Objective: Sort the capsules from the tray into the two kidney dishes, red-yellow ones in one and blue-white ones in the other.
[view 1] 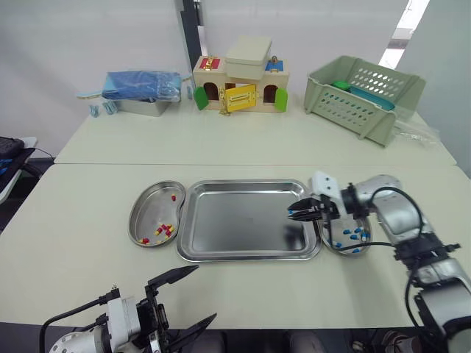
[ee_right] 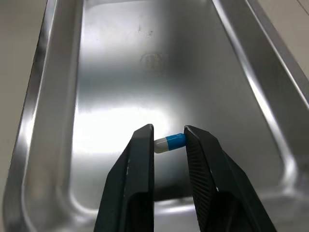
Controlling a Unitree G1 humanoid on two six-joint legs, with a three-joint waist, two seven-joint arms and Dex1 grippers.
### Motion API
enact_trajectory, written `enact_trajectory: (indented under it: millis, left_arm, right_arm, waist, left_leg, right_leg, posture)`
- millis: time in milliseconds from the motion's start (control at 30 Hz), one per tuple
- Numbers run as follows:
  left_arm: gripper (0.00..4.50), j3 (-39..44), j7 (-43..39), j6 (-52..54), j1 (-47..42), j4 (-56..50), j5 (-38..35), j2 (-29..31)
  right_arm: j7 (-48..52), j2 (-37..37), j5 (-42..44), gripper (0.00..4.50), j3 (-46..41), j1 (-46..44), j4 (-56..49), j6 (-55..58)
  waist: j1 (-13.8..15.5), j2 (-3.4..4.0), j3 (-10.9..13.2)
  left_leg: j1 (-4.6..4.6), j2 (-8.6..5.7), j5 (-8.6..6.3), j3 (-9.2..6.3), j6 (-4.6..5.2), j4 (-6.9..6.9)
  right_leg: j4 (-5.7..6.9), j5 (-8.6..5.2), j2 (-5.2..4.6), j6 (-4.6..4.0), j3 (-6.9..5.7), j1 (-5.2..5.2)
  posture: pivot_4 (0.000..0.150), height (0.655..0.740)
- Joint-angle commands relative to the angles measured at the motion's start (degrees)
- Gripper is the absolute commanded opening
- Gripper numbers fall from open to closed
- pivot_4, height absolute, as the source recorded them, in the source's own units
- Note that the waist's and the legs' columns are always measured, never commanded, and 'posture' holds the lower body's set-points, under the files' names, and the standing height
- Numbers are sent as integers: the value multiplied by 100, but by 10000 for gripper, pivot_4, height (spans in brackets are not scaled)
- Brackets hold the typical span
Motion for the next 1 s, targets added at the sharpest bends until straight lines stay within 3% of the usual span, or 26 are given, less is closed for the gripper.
enact_trajectory:
  millis: [33, 233, 433, 600, 833, 1000]
  left_arm:
    - [45000, -130, -251, -123, -125, 29, -142, 64]
    - [45000, -269, -523, -45, -395, 175, -235, 113]
    - [45000, -255, -645, 20, -488, 240, -273, 121]
    - [45000, -211, -653, 31, -520, 265, -298, 121]
    - [45000, -172, -634, 19, -487, 274, -300, 115]
    - [45000, -123, -571, 6, -554, 355, -278, 98]
  right_arm:
    - [-28, -491, 323, 9746, -571, 428, -592, 278]
    - [-207, -1084, 487, 9746, -1113, 1224, -789, 386]
    - [-362, -1144, 577, 9746, -1111, 1449, -890, 436]
    - [-363, -1162, 630, 21023, -1071, 1474, -917, 518]
    - [-401, -1226, 706, 43059, -1073, 1478, -944, 584]
    - [-449, -1286, 836, 44549, -1190, 1478, -998, 708]
  waist:
    - [0, 0, 0]
    - [-39, 0, 0]
    - [-35, 0, 0]
    - [-13, 0, 0]
    - [-12, 0, 0]
    - [-12, 0, 0]
  left_leg:
    - [1, 0, 0, 1, 0, 0]
    - [8, 1, 0, 4, 0, 0]
    - [7, 1, 0, 3, 0, 0]
    - [6, 1, 0, 2, 0, 0]
    - [6, 1, 0, 2, 0, 0]
    - [6, 1, 0, 2, 0, 1]
  right_leg:
    - [1, 0, 0, 0, 1, 0]
    - [4, 0, 3, 0, 6, 3]
    - [3, 0, 2, 0, 5, 4]
    - [2, 0, 2, 0, 4, 5]
    - [2, 0, 2, 0, 4, 6]
    - [2, 0, 2, 0, 4, 6]
  posture:
    - [1500, 7400]
    - [1500, 7400]
    - [1500, 7400]
    - [1500, 7400]
    - [1500, 7400]
    - [1500, 7400]
